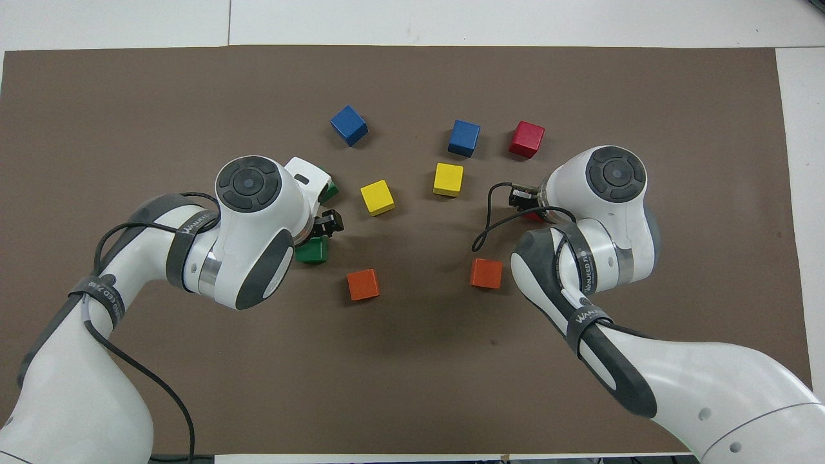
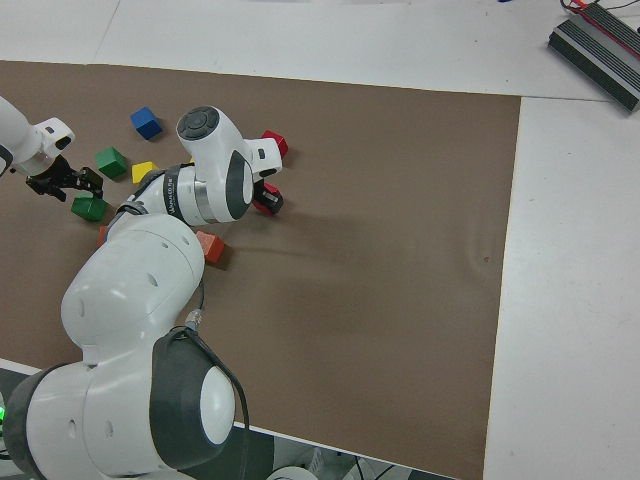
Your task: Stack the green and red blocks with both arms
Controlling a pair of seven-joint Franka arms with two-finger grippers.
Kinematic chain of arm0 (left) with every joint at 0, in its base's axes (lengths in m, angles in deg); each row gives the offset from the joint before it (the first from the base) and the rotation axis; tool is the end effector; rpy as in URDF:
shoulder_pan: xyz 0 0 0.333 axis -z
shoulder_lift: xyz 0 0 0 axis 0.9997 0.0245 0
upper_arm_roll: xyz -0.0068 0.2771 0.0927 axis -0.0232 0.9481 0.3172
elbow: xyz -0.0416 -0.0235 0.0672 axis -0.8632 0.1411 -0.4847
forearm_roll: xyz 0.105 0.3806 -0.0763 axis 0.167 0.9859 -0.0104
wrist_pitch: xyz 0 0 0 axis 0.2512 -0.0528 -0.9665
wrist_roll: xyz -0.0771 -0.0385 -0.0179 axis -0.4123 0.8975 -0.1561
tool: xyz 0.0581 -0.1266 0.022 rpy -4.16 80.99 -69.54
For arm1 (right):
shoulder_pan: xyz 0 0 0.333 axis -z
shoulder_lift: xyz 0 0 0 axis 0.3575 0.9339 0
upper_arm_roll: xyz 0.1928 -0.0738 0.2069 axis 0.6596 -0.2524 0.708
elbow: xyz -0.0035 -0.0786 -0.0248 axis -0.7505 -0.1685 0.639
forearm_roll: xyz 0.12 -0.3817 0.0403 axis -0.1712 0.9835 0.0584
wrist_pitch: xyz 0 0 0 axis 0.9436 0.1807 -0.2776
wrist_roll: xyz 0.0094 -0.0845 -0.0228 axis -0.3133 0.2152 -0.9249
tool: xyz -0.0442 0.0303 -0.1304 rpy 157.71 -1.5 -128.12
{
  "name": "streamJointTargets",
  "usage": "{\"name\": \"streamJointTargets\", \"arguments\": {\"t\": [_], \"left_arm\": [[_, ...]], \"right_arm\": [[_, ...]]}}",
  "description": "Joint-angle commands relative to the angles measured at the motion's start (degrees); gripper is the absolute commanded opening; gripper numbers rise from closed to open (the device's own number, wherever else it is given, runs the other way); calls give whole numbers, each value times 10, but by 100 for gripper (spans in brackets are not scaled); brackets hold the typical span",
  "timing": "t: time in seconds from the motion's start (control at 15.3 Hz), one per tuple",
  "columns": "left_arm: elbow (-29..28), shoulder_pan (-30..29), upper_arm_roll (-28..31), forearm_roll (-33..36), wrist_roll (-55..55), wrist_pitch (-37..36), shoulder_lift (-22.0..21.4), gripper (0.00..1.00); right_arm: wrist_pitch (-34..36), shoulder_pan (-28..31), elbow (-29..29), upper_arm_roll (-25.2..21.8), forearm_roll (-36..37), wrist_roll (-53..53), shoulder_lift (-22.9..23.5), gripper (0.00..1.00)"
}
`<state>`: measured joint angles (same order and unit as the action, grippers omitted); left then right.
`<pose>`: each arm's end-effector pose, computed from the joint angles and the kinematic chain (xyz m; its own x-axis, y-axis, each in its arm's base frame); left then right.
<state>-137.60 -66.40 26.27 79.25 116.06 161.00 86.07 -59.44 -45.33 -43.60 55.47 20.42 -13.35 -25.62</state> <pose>0.5237 -0.2589 0.2572 0.9837 0.1744 -0.0432 0.1713 -0.9829 -0.0669 0.5884 0.1600 0.2324 0.9360 -0.3475 0.0552 -0.3469 -0.9377 -0.0211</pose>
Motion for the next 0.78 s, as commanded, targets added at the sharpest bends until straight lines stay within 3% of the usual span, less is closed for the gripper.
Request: {"name": "streamJointTargets", "arguments": {"t": [0.0, 0.26, 0.39, 0.52, 0.59, 0.65, 0.72], "left_arm": [[-32, 3, 2, 11, -4, 27, -9, 100], [-40, 3, 2, 11, 0, 54, -6, 100], [-46, 6, 2, 11, 12, 66, -3, 93], [-58, 12, 3, 11, 29, 78, -4, 65], [-57, 12, 3, 11, 29, 70, -5, 41], [-55, 12, 4, 11, 28, 57, -6, 0], [-51, 11, 4, 11, 24, 39, -8, 0]], "right_arm": [[-18, 3, -5, 2, -4, 0, 3, 0], [-2, 14, 3, 0, -2, -19, -3, 0], [20, 40, 3, -2, 2, -82, -24, 0], [28, 87, -5, -1, 2, -173, -51, 0], [43, 109, -11, -1, 2, -211, -63, 0], [60, 130, -16, -1, 2, -241, -71, 0], [56, 148, -23, -1, 2, -270, -73, 0]]}}
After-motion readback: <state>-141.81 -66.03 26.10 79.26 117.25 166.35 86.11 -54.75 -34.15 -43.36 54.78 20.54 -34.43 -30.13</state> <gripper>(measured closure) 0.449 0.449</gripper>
